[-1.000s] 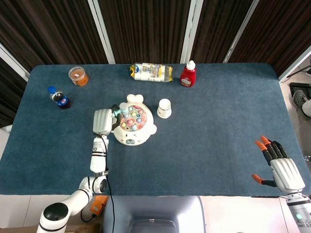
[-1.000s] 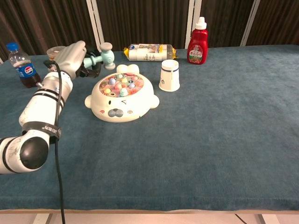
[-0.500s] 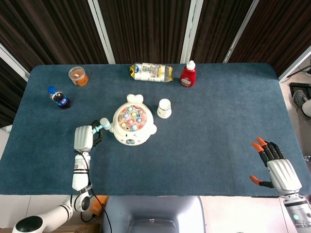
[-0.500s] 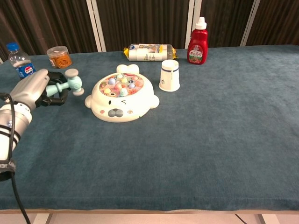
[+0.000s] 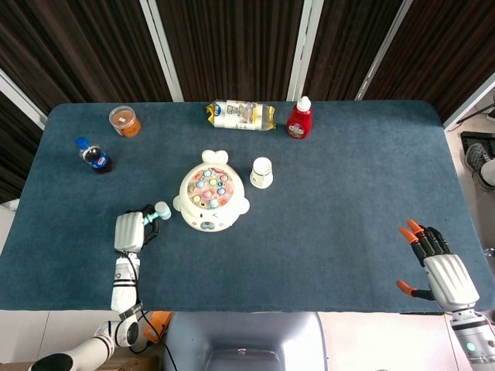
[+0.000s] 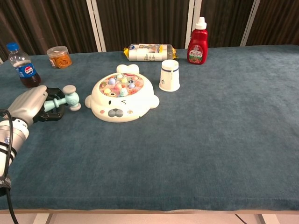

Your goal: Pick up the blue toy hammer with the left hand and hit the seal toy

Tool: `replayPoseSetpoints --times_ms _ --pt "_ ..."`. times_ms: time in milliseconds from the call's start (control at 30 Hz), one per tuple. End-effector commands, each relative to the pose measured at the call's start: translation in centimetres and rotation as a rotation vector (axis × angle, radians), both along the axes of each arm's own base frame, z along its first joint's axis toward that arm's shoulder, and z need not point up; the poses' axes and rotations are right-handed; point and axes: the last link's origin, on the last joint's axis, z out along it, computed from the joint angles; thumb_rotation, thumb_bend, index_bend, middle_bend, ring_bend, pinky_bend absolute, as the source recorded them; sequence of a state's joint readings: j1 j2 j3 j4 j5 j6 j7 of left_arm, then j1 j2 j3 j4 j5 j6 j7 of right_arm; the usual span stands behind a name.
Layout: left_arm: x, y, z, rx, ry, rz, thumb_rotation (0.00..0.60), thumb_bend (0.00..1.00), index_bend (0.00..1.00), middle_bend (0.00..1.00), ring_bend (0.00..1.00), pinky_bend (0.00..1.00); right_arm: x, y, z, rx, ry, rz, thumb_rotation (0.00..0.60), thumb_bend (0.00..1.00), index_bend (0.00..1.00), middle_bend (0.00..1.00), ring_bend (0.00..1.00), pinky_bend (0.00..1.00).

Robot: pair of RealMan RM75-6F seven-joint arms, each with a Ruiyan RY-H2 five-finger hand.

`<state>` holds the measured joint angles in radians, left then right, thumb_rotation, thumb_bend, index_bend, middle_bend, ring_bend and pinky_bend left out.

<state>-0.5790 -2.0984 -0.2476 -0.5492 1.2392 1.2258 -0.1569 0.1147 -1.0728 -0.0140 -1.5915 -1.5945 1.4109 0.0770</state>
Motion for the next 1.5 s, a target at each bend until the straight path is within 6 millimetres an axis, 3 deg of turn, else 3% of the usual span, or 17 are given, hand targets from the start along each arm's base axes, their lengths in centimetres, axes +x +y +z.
replayPoseSetpoints --times_ms 33,400,567,733,800,867,933,1500 --pt "0.0 0.2 -0.3 -0.012 0.013 0.003 0.6 0.74 0.6 0.89 0.61 0.49 0.0 0.0 0.0 -0.001 0.0 -0.001 0.6 0.27 0.0 0.0 0.0 0.0" --pt "-0.8 0.3 -0.6 -0.05 0.042 0.016 0.6 0.7 0.56 0.78 0.5 0.36 0.0 0.0 0.0 -0.002 -0.001 0.0 0.6 0.27 0.0 0.0 0.0 0.0" --pt "-1.1 0.2 -0.5 -0.073 0.06 -0.01 0.6 0.63 0.44 0.59 0.31 0.2 0.0 0.0 0.0 -0.001 -0.002 -0.001 0.6 0.27 0.0 0.0 0.0 0.0" --pt "-1.3 0.1 -0.5 -0.087 0.076 -0.024 0.599 0.62 0.39 0.51 0.27 0.16 0.0 0.0 0.1 -0.005 -0.003 -0.002 0.6 0.27 0.0 0.0 0.0 0.0" --pt "-1.4 0.1 -0.6 -0.098 0.08 -0.022 0.569 0.62 0.36 0.49 0.25 0.14 0.0 0.0 0.1 -0.004 -0.003 -0.001 0.6 0.27 0.0 0.0 0.0 0.0" --pt "-1.5 0.1 -0.6 -0.108 0.086 -0.019 0.493 0.61 0.35 0.46 0.24 0.13 0.0 0.0 0.1 -0.005 -0.003 -0.001 0.6 0.27 0.0 0.0 0.0 0.0" --pt "-1.7 0.2 -0.7 -0.117 0.081 -0.013 0.468 0.6 0.33 0.44 0.24 0.13 0.0 0.0 0.2 -0.006 -0.004 -0.001 0.6 0.27 0.0 0.0 0.0 0.0" --pt "-1.9 0.0 -0.8 -0.159 0.085 -0.008 0.388 0.57 0.28 0.38 0.2 0.1 0.0 0.1 0.2 -0.009 -0.007 0.0 0.6 0.27 0.0 0.0 0.0 0.0"
